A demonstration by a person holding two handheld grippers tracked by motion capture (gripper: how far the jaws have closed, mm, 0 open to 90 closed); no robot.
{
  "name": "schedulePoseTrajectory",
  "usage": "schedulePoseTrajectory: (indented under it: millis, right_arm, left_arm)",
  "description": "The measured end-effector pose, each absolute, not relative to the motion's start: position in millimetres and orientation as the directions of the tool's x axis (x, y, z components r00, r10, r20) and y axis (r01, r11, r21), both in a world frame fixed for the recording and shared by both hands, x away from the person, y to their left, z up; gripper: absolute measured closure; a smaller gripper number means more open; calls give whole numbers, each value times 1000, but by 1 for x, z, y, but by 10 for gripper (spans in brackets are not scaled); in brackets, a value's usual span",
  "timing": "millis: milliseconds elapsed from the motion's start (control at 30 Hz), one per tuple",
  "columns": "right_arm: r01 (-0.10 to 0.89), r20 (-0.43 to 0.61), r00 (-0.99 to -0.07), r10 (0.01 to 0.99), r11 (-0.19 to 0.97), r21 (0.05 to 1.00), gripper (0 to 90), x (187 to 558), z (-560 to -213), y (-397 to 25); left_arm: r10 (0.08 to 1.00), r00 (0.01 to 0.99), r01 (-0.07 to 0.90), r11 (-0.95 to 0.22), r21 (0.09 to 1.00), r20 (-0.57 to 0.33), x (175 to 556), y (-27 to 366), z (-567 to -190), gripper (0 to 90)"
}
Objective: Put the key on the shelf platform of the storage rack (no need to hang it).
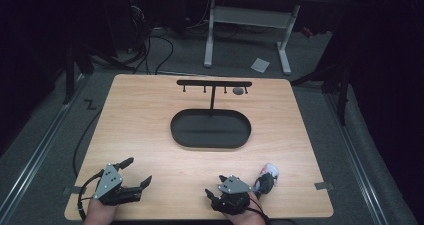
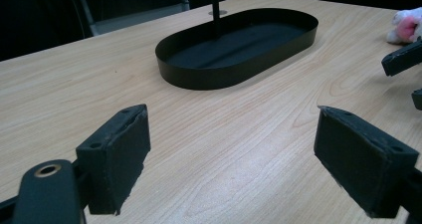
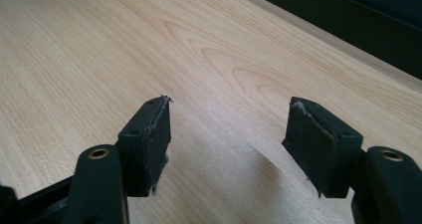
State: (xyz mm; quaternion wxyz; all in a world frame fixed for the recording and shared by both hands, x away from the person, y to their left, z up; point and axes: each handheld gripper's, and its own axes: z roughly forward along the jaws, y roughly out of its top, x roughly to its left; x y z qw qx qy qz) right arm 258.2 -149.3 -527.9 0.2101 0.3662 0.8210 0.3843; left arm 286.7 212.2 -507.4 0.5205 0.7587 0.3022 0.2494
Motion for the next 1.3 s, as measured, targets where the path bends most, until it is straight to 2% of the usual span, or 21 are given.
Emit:
schedulePoseTrajectory:
  millis: [667, 1033, 1300]
  right_arm:
    - [425, -67, -635, 770, 421, 801, 365, 257, -522, -150]
    - [402, -76, -593, 802, 376, 835, 399, 252, -500, -169]
    - [398, -44, -554, 831, 311, 863, 457, 237, -481, -191]
  left_arm:
    - [711, 700, 197, -282, 939, 67, 288, 210, -508, 151]
    - [716, 695, 195, -281, 940, 70, 288, 212, -507, 151]
    - [713, 698, 191, -277, 942, 68, 289, 211, -506, 151]
